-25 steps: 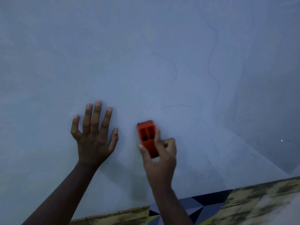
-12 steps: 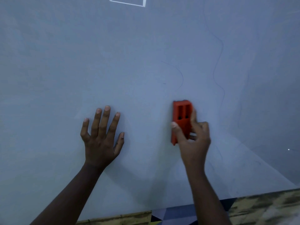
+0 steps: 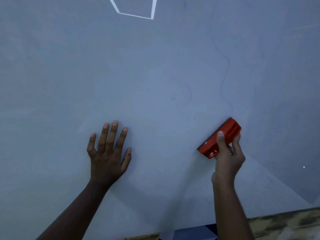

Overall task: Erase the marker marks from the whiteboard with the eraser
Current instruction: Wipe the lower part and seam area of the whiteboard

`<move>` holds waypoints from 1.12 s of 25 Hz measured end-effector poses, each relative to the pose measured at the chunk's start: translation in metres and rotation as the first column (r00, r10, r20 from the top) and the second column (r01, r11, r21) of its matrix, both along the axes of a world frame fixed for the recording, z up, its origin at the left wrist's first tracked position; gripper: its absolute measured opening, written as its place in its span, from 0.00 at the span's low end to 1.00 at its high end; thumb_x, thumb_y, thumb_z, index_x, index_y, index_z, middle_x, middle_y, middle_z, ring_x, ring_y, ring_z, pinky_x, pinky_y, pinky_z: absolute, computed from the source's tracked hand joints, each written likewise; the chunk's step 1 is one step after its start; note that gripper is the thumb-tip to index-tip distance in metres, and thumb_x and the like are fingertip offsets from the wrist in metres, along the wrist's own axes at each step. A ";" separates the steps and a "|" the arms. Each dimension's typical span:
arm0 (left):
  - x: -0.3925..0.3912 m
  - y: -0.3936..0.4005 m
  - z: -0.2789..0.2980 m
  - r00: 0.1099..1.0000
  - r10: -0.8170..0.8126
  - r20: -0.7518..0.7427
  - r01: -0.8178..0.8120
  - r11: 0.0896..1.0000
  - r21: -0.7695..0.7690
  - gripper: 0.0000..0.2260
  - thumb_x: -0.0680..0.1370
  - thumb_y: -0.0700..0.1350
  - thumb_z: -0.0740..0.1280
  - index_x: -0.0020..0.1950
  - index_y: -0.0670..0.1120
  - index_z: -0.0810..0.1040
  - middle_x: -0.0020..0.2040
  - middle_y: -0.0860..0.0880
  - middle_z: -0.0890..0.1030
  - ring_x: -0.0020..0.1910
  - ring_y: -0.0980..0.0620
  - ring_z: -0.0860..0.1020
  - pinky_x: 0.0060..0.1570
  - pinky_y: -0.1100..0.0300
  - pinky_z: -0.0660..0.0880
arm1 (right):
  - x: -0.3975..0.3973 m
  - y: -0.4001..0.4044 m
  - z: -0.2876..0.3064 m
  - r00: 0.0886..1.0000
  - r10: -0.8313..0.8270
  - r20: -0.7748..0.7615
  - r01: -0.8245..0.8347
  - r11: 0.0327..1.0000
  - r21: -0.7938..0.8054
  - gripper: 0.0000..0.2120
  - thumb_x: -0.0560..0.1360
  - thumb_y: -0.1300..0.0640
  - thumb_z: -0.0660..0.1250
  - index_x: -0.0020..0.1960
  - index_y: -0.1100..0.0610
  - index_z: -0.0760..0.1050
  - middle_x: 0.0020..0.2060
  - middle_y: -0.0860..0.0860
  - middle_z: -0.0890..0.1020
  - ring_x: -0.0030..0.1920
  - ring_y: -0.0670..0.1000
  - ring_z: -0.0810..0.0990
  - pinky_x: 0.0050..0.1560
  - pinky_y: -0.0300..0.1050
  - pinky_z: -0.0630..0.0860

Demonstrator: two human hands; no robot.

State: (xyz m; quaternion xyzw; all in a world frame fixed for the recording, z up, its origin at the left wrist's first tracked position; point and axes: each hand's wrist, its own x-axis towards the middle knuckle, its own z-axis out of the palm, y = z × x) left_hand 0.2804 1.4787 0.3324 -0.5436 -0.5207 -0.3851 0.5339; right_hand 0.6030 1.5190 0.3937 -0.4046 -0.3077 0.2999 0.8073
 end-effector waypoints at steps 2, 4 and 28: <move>0.002 -0.001 0.001 1.000 -0.023 0.014 0.023 1.000 0.004 0.30 0.84 0.52 0.63 0.85 0.45 0.63 0.85 0.41 0.61 0.85 0.41 0.59 0.79 0.38 0.56 | -0.021 -0.003 0.016 0.969 -0.078 0.236 0.067 0.996 0.056 0.31 0.73 0.45 0.78 0.74 0.41 0.72 0.52 0.54 0.83 0.45 0.39 0.80 0.60 0.47 0.81; 0.006 -0.003 0.003 0.998 -0.050 0.044 0.050 0.999 0.008 0.29 0.84 0.52 0.63 0.84 0.45 0.65 0.84 0.41 0.63 0.84 0.41 0.61 0.79 0.39 0.56 | -0.050 -0.014 0.022 0.842 -0.149 0.518 0.071 0.983 0.167 0.30 0.73 0.42 0.77 0.73 0.46 0.76 0.47 0.54 0.76 0.41 0.42 0.78 0.49 0.44 0.81; -0.010 0.000 0.154 0.992 -0.024 0.127 0.008 0.993 0.120 0.27 0.86 0.52 0.58 0.85 0.46 0.64 0.85 0.41 0.62 0.84 0.41 0.60 0.76 0.37 0.58 | 0.011 0.015 0.089 0.933 -0.179 0.313 0.132 0.978 0.163 0.34 0.73 0.40 0.78 0.75 0.45 0.72 0.46 0.46 0.79 0.38 0.38 0.77 0.52 0.44 0.78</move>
